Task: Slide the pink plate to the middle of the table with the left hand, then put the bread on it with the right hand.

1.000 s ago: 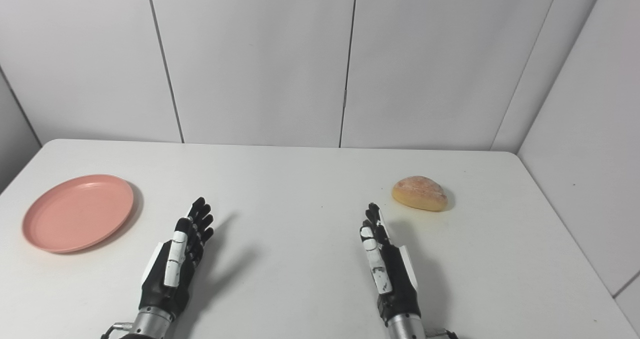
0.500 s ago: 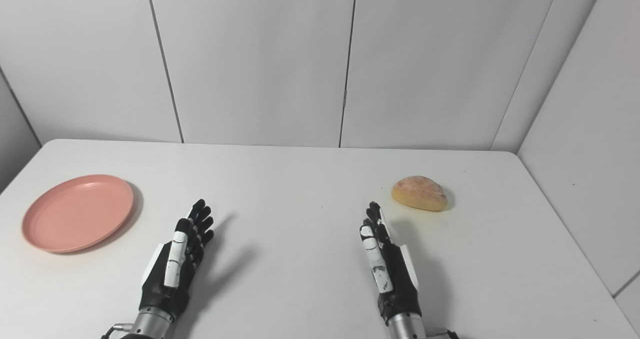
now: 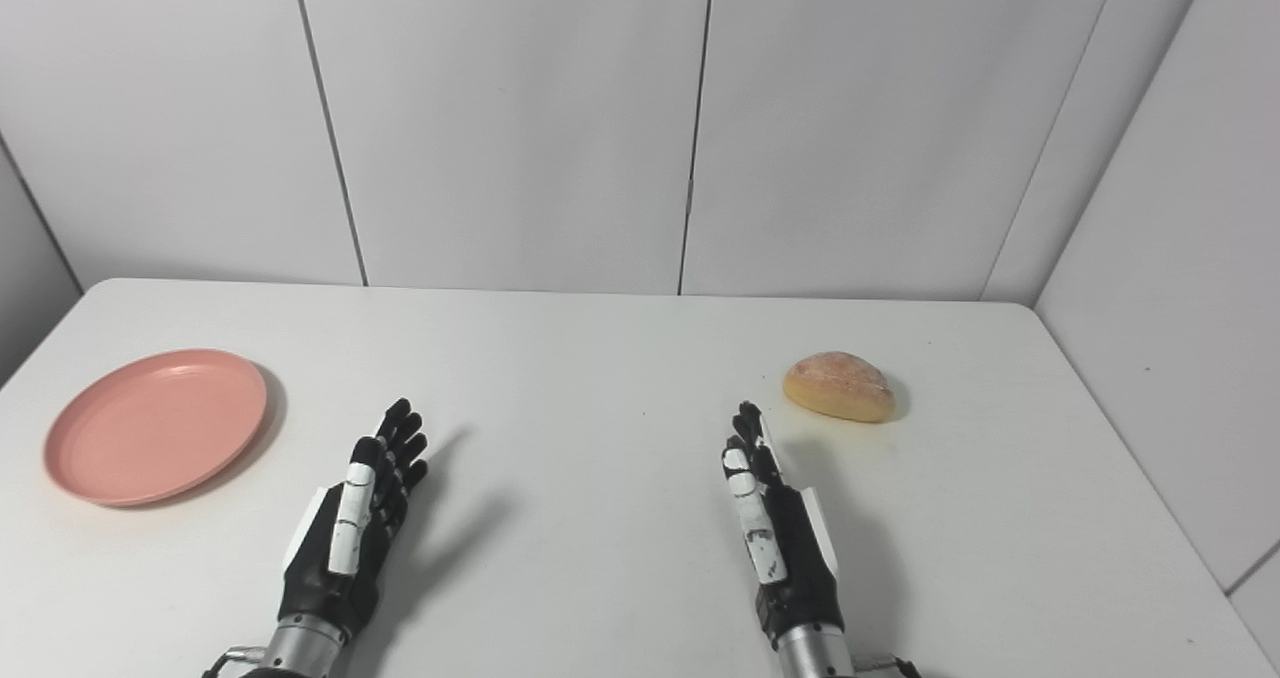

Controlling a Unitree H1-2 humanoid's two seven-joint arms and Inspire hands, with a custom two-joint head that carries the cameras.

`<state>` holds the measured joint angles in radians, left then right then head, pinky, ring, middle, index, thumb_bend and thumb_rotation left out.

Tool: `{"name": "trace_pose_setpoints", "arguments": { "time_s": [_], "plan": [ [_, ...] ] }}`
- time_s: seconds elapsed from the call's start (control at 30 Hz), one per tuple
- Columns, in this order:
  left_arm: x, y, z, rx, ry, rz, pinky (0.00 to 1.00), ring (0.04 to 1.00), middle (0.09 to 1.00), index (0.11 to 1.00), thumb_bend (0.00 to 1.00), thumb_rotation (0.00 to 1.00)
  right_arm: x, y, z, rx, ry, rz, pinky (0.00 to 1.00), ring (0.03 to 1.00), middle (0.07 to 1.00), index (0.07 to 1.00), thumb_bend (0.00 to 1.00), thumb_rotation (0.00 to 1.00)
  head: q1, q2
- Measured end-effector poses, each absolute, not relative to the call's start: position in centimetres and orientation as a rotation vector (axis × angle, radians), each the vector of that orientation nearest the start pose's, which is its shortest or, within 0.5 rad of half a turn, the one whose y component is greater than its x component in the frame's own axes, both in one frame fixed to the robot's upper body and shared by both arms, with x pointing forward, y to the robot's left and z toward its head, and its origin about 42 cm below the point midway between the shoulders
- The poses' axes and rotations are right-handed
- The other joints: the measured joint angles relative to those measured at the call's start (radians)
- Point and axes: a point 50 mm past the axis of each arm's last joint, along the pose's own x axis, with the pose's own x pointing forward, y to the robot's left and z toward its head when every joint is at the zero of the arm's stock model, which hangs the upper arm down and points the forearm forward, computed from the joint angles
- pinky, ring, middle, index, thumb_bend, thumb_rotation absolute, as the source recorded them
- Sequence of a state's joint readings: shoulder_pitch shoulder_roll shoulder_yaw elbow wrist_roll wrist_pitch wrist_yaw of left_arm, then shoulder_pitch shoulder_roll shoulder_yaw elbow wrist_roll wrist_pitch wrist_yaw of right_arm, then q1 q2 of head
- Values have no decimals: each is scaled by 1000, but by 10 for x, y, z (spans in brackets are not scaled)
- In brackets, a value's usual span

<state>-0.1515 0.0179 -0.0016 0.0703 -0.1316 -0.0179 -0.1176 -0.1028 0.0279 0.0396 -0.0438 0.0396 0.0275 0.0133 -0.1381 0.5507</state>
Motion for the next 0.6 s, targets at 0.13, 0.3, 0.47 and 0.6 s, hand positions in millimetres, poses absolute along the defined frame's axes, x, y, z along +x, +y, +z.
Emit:
{"name": "trace_pose_setpoints", "arguments": {
  "time_s": [0.13, 0.3, 0.47, 0.6],
  "plan": [
    [332, 195, 122, -107, -98, -168, 1000, 1000, 1000, 1000, 678, 1000, 315, -183, 135, 66, -115, 91, 1000, 1000, 1000, 1000, 620, 956, 95, -20],
    [331, 185, 122, -109, -133, -175, 1000, 1000, 1000, 1000, 682, 1000, 313, -198, 133, 74, -108, 99, 1000, 1000, 1000, 1000, 524, 993, 314, -84],
    [335, 159, 119, -110, -150, -150, 1000, 1000, 1000, 1000, 683, 1000, 309, -220, 126, 87, -88, 86, 1000, 1000, 1000, 1000, 569, 971, 405, -115],
    [336, 141, 119, -99, -156, -145, 1000, 1000, 1000, 1000, 668, 1000, 308, -228, 120, 100, -73, 78, 1000, 1000, 1000, 1000, 551, 980, 449, -132]
  ]
}}
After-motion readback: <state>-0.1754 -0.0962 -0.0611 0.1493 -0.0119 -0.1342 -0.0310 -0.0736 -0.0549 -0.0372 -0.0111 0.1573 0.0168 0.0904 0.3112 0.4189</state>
